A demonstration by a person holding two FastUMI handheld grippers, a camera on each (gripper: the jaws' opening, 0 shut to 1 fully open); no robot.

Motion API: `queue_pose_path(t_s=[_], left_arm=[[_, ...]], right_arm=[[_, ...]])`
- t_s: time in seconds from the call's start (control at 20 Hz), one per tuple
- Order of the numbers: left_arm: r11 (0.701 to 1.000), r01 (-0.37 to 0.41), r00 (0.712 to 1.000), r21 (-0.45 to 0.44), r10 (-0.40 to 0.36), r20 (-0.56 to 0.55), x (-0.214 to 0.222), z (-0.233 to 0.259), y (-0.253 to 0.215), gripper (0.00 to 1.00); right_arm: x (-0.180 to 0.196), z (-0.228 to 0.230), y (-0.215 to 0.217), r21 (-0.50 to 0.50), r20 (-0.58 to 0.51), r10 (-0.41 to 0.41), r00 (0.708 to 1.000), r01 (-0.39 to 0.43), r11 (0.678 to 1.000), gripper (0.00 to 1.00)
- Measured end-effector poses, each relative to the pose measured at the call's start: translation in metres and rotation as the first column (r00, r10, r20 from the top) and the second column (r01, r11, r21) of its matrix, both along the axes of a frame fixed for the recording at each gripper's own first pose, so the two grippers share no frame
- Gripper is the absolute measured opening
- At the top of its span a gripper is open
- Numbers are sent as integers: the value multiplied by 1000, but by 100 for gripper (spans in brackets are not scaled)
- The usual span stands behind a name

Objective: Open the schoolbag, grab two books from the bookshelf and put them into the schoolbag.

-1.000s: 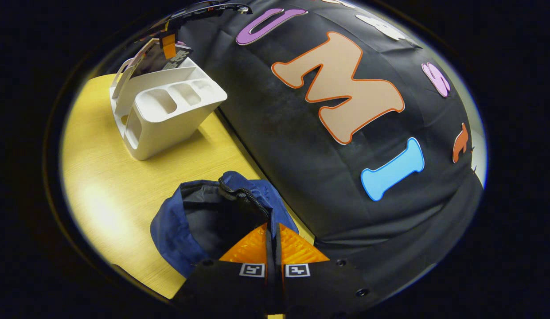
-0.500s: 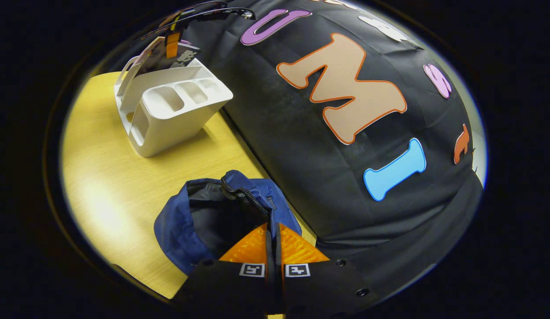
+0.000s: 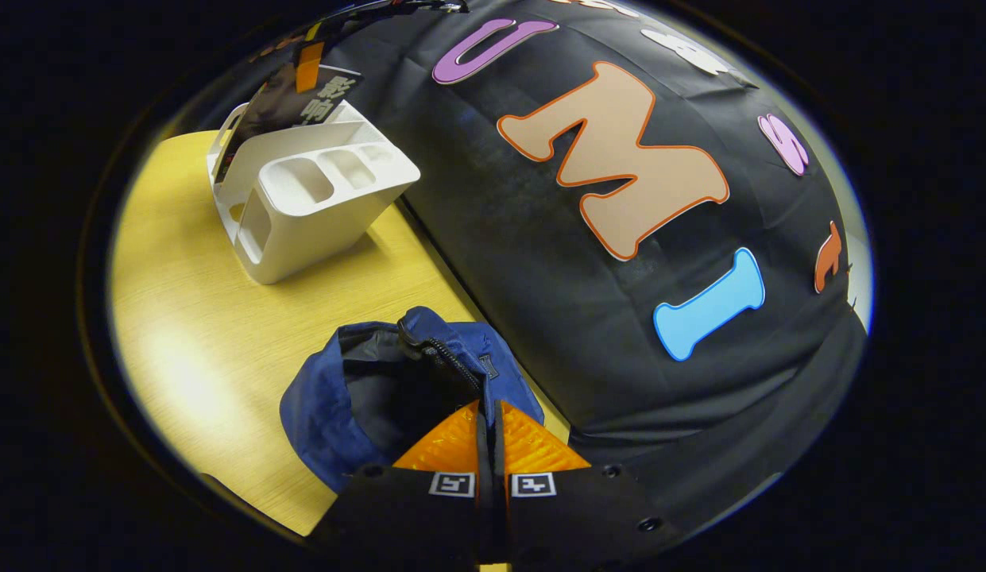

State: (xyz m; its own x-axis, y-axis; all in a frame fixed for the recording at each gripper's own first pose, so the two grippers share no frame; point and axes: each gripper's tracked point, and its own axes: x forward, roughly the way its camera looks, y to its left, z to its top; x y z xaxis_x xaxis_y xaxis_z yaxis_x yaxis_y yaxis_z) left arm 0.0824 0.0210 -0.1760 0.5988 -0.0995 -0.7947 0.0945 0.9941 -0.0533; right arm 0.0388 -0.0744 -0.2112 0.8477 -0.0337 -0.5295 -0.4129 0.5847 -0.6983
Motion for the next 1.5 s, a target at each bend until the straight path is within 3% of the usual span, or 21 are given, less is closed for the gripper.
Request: queue_pose_path(t_s=[0.5, 0.8, 1.1, 1.5], left_arm=[[997, -42, 998, -65, 39, -39, -87, 21, 10, 27], [981, -82, 995, -173, 71, -68, -129, 26, 0, 26], [949, -112, 990, -296, 82, -114, -166, 26, -27, 26], [852, -119, 989, -510, 58, -134, -183, 31, -101, 27]], right_arm=[[1, -6, 4, 18, -6, 10, 1000, -10, 1000, 3], [2, -8, 3, 16, -16, 15, 1000, -14, 1000, 3], [1, -10, 5, 10, -27, 26, 999, -26, 1000, 3], [2, -6, 1, 29, -32, 15, 999, -14, 999, 3]])
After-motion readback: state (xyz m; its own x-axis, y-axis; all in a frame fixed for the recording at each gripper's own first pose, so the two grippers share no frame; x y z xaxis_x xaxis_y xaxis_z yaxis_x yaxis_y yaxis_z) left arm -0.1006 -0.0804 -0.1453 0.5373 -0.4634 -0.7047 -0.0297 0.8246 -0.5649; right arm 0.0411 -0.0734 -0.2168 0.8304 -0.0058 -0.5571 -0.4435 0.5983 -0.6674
